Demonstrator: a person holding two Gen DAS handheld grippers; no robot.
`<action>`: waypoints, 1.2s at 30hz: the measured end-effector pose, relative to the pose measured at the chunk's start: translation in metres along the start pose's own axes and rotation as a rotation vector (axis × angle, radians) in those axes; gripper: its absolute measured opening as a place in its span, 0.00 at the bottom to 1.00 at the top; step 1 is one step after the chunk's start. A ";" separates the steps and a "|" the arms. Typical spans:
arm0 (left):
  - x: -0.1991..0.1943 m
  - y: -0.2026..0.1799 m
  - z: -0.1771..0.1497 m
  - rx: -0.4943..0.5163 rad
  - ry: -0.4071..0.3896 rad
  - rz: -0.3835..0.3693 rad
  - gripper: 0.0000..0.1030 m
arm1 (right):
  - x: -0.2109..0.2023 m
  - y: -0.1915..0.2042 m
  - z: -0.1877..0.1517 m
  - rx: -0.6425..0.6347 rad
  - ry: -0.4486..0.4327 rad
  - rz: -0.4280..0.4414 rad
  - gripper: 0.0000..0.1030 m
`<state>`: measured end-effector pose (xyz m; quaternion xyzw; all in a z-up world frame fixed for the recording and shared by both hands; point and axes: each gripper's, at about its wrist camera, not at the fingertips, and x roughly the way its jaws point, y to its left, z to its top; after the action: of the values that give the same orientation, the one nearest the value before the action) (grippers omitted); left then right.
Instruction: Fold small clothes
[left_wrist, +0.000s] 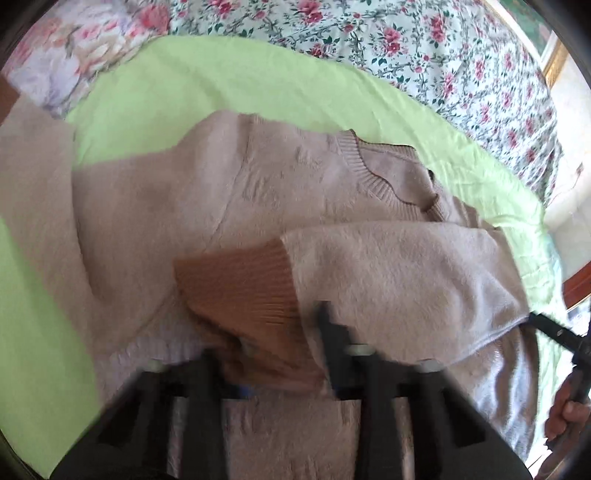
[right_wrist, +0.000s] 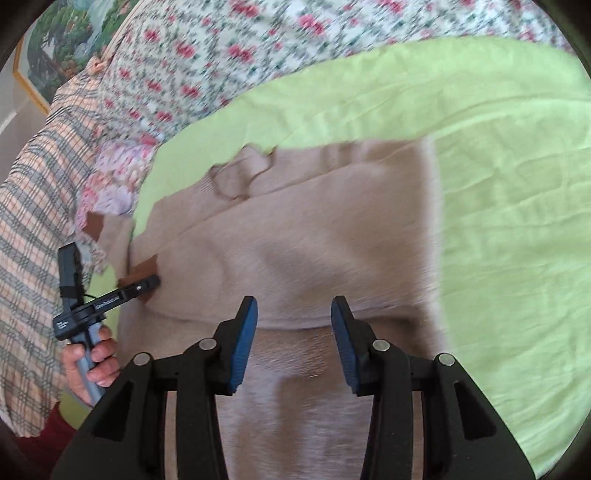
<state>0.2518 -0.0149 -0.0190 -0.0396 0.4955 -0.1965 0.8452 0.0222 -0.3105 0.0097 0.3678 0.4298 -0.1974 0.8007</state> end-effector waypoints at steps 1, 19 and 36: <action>-0.004 0.003 0.001 -0.016 -0.016 -0.016 0.10 | -0.003 -0.008 0.004 0.006 -0.012 -0.031 0.42; -0.004 0.006 -0.015 0.053 -0.026 0.037 0.07 | 0.053 -0.036 0.036 -0.058 0.050 -0.258 0.10; -0.070 0.085 -0.045 -0.115 -0.074 0.125 0.39 | 0.046 0.068 -0.049 -0.061 0.101 0.130 0.52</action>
<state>0.2083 0.0954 -0.0066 -0.0642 0.4760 -0.1131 0.8698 0.0641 -0.2285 -0.0179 0.3797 0.4505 -0.1129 0.8001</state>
